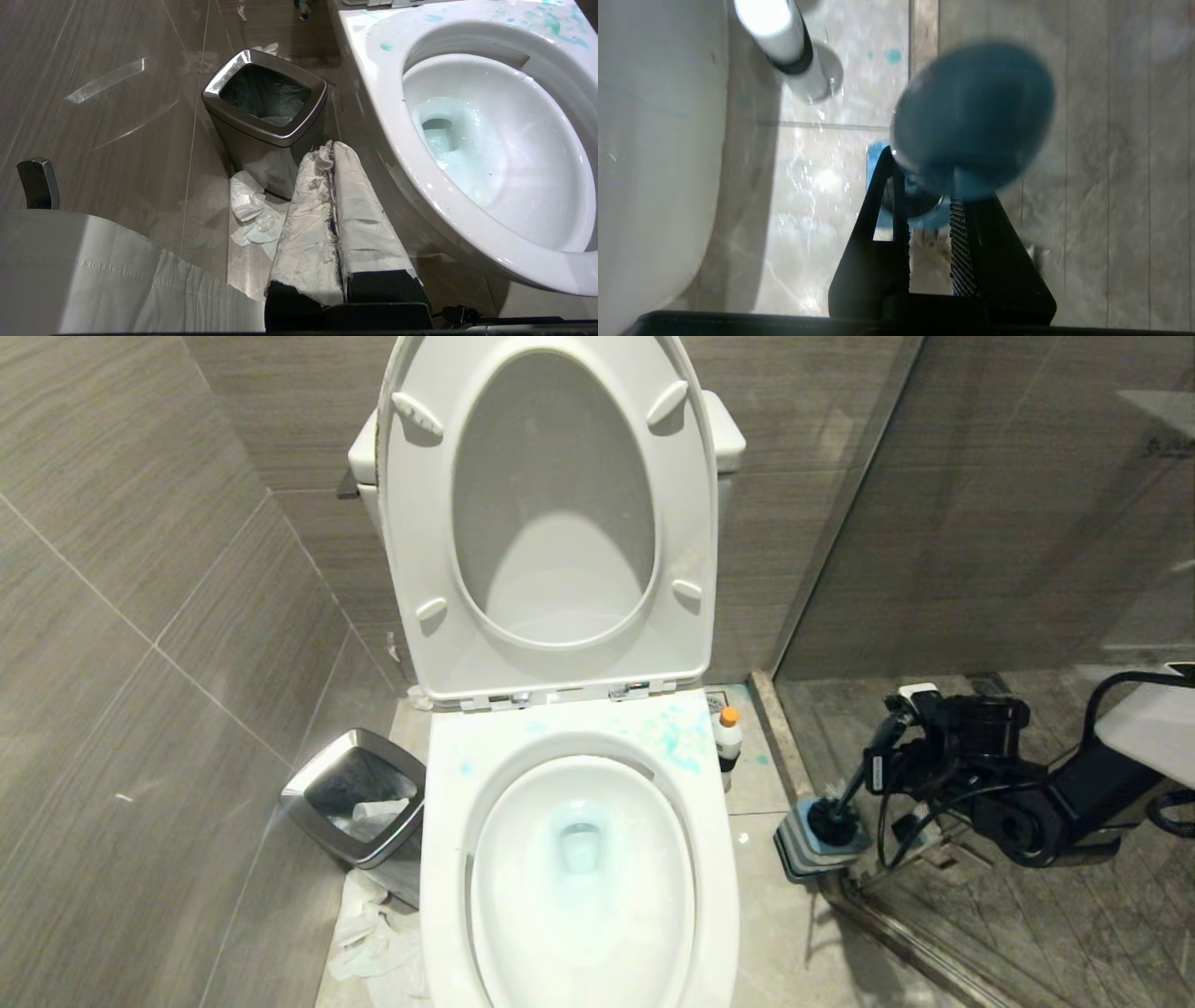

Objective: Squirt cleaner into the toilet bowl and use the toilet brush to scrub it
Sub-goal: Put the toilet brush back

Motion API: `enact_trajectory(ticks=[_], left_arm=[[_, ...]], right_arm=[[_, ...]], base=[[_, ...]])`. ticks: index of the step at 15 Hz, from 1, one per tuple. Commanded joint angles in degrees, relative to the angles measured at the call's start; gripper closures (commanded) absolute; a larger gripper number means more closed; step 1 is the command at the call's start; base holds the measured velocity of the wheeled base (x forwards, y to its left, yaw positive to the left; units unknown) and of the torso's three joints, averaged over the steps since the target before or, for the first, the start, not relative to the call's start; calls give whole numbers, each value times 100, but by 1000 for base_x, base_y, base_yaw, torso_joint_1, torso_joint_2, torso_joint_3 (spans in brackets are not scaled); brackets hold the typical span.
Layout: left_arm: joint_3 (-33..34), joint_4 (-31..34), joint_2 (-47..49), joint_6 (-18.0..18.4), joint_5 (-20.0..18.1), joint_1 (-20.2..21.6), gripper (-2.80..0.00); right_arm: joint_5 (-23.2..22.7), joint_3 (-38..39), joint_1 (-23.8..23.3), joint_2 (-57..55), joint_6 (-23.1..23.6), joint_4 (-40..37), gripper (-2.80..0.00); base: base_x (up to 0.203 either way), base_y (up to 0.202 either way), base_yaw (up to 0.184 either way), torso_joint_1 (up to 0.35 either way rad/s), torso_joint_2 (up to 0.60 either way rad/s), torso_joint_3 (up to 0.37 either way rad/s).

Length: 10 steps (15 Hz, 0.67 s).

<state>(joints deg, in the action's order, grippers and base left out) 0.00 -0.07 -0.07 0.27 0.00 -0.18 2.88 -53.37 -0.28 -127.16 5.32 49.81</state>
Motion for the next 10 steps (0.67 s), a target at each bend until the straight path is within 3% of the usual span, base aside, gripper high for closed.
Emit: enact_trajectory(ticks=[1,5,6,10], left_arm=[[0,-1,7,0,0,1,0],[0,-1,7,0,0,1,0],[0,-1,7,0,0,1,0],[0,-1,7,0,0,1,0]], right_arm=[[11,38,-51,-196,13,29,0],[11,143,-51,-230,13,55,0],[2,156,-51,-253,5,100,-280],[2,447,-51,-88,74,172,-280]], base=[[0,0,0,0,0,0],[0,0,0,0,0,0],[0,0,0,0,0,0],[0,0,0,0,0,0]])
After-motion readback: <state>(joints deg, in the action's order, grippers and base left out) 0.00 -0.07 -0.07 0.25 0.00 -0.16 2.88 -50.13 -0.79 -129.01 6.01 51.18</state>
